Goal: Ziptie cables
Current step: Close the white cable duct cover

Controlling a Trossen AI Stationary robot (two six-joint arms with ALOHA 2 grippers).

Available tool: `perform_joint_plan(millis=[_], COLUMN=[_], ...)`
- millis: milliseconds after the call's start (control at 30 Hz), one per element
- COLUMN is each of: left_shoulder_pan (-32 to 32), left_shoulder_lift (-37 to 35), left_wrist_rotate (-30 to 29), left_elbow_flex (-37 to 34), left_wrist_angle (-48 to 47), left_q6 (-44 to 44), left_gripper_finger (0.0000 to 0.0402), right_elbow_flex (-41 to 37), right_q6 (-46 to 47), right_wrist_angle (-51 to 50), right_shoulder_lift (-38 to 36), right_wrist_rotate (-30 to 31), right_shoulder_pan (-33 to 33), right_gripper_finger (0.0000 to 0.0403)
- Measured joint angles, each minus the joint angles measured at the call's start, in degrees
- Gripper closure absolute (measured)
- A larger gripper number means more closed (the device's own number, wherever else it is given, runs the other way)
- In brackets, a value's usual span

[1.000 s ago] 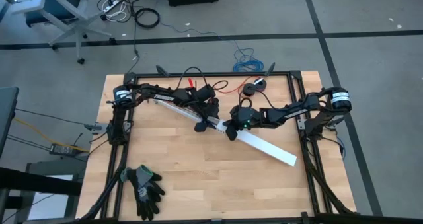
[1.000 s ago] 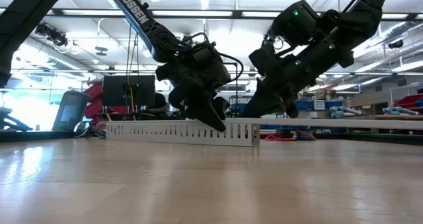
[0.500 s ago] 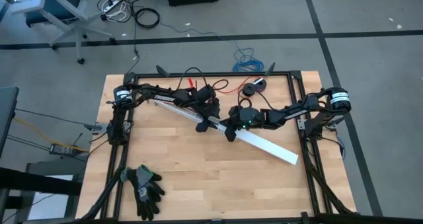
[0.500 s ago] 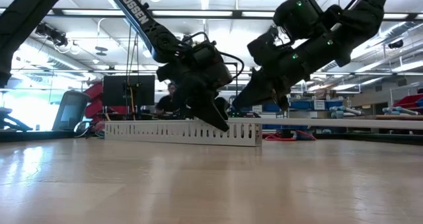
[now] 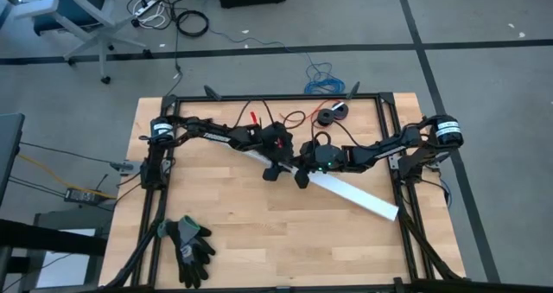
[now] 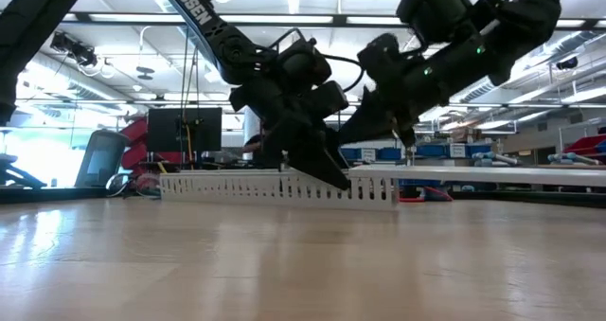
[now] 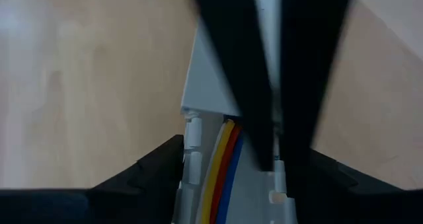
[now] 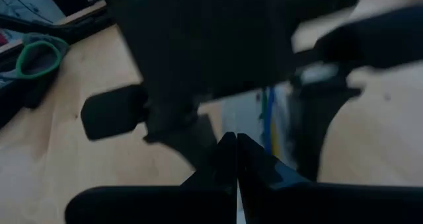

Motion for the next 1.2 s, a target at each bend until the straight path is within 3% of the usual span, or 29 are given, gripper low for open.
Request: perform_joint_plan(millis=[200, 600, 800, 900, 1067, 1200], left_shoulder_pan=[-0.78, -0.92, 0.79, 2.38, 3.98, 4.26], left_shoulder_lift=[0.0, -0.04, -0.71, -1.84, -4.25, -7.88], left_wrist_rotate=[0.36, 0.34, 2.8, 7.16, 8.34, 9.26], left_elbow_flex=[0.0, 0.09, 0.13, 0.09, -0.03, -5.55], left_wrist_angle=[0.02, 1.05, -0.19, -2.54, -8.91, -6.71], left_q6=[-2.59, -2.99, -2.62, -2.26, 0.28, 0.51], left_gripper_finger=[0.0157, 0.009, 0.0087, 0.0087, 0.0087, 0.0087], right_elbow_flex=[0.03, 0.03, 0.03, 0.05, 0.05, 0.05], right_q6=[-0.74, 0.4, 1.33, 2.31, 4.23, 4.31], right_wrist_angle=[-5.17, -10.26, -10.55, -12.14, -13.43, -13.5], right_shoulder_lift=[-4.66, -6.79, -6.77, -6.77, -6.79, -6.78], right_wrist_rotate=[0.86, 4.86, 5.34, 5.37, 6.42, 6.55], right_shoulder_pan=[1.11, 3.29, 3.67, 3.67, 3.67, 3.65], right_gripper_finger=[0.0403, 0.0403, 0.0403, 0.0403, 0.0403, 0.0403])
